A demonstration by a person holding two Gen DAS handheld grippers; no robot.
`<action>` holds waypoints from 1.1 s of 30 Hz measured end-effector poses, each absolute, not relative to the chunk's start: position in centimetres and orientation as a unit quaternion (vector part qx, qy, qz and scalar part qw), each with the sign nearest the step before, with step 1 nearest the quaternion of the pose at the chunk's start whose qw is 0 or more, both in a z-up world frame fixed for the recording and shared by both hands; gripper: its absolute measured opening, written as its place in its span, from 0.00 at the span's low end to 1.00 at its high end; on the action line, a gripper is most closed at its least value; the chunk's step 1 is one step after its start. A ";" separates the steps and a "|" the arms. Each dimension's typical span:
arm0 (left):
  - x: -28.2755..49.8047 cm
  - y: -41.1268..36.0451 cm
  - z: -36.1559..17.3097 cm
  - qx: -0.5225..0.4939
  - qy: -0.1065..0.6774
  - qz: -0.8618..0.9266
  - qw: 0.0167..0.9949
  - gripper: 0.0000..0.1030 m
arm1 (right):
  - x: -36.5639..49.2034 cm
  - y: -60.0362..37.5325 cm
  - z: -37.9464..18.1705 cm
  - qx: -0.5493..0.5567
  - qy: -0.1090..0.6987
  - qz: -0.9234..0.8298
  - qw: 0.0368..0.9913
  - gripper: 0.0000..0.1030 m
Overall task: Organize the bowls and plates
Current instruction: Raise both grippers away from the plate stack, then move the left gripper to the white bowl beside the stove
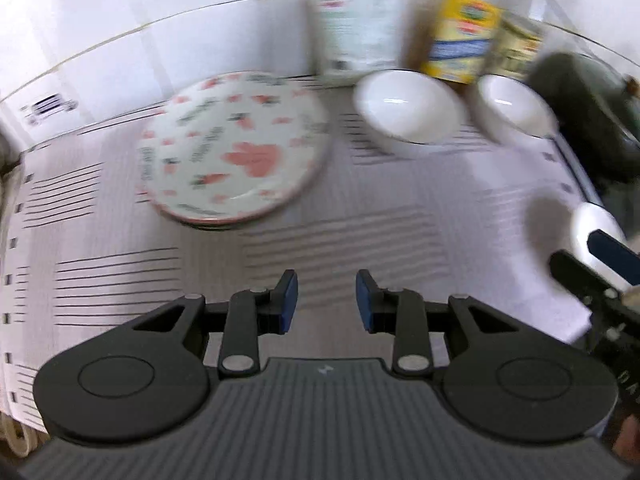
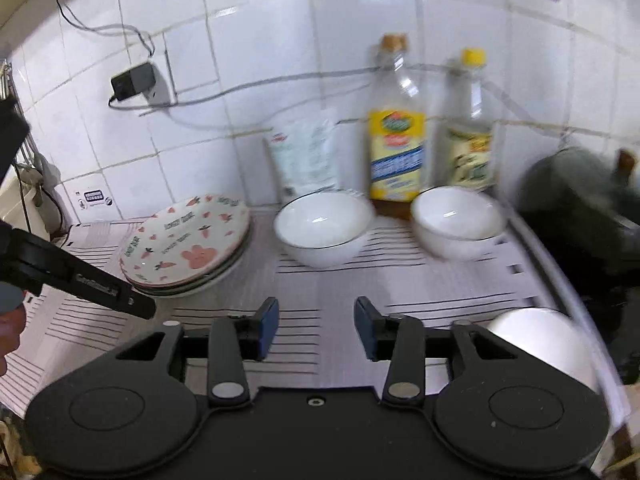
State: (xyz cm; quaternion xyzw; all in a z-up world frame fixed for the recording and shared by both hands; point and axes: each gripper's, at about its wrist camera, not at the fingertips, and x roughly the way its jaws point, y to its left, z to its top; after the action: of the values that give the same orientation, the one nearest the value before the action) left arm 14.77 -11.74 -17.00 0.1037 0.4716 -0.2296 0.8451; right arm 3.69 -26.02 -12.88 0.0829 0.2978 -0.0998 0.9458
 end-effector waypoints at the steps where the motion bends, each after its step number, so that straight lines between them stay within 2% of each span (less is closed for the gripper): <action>1: 14.1 -12.5 -16.8 0.104 0.473 -0.238 0.842 0.33 | 2.6 -26.4 -12.5 0.079 0.294 -0.107 0.947 0.54; 4: 11.8 -14.8 -16.2 0.108 0.471 -0.266 0.834 0.41 | -0.4 -27.8 -11.8 0.075 0.288 -0.131 0.946 0.56; 7: 9.9 -16.7 -15.8 0.108 0.468 -0.286 0.829 0.49 | -3.1 -29.0 -11.6 0.077 0.285 -0.153 0.943 0.65; 12: 8.0 -19.5 -15.9 0.106 0.463 -0.307 0.824 0.61 | -6.5 -30.0 -12.4 0.063 0.289 -0.182 0.938 0.73; 16: 7.3 -21.3 -16.4 0.095 0.464 -0.323 0.819 0.67 | -7.8 -31.1 -14.4 0.068 0.294 -0.204 0.931 0.88; 21: 7.3 -23.8 -17.3 0.111 0.460 -0.333 0.816 0.79 | -7.9 -32.2 -16.7 0.083 0.301 -0.212 0.926 0.89; 24: 7.2 -25.5 -18.2 0.118 0.458 -0.341 0.813 0.85 | -7.7 -32.7 -18.3 0.081 0.298 -0.215 0.926 0.97; 26: 7.4 -26.8 -19.1 0.120 0.458 -0.346 0.810 0.87 | -7.3 -33.3 -19.7 0.083 0.298 -0.213 0.927 0.99; 33: 8.2 -30.9 -22.8 0.143 0.482 -0.340 0.795 0.88 | -4.3 -35.6 -23.6 0.070 0.312 -0.200 0.926 1.00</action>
State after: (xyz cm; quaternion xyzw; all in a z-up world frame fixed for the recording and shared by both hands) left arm 8.23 -30.87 -22.80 0.1434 0.4821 -0.3399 0.7947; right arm -4.29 -35.60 -23.62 0.0704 0.3116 -0.2001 0.9262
